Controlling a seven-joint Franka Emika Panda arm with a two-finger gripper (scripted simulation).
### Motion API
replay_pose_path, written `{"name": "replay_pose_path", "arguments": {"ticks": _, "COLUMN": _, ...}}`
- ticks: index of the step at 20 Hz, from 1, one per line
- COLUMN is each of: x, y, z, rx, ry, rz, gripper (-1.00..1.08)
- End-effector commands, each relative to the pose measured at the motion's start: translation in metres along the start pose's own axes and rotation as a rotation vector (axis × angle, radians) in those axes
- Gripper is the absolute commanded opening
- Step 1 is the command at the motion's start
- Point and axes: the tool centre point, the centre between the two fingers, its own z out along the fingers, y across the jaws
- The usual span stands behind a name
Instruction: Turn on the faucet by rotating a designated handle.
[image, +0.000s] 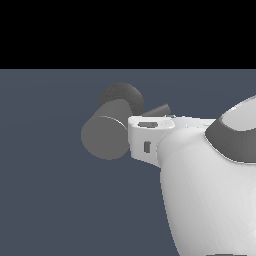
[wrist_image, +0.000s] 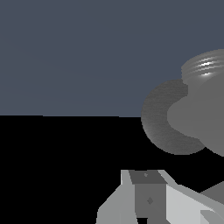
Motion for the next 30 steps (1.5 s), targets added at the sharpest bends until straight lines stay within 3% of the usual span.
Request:
{"name": "replay_pose_path", "arguments": {"ticks": 1, "x": -0.005, "y": 0.005, "z": 0.000, "rx": -0.003, "ry": -0.004, "rz": 0.000, "gripper": -1.00}}
{"name": "replay_pose_path", "arguments": {"ticks": 22, "x": -0.078, "y": 0.058, "z": -0.004, "rx": -0.031, "ry": -0.054, "rz": 0.001, "gripper": -1.00}}
{"name": "replay_pose_path", "arguments": {"ticks": 23, "x": -0.078, "y": 0.058, "z": -0.004, "rx": -0.031, "ry": -0.054, "rz": 0.001, "gripper": -1.00}}
{"name": "replay_pose_path", "arguments": {"ticks": 24, "x": -0.044, "y": 0.032, "z": -0.005, "rx": 0.021, "ry": 0.019, "rz": 0.001, "gripper": -1.00}}
{"name": "replay_pose_path", "arguments": {"ticks": 30, "x": -0.061, "y": 0.054, "z": -0.005, "rx": 0.007, "ry": 0.000, "rz": 0.001, "gripper": -1.00}}
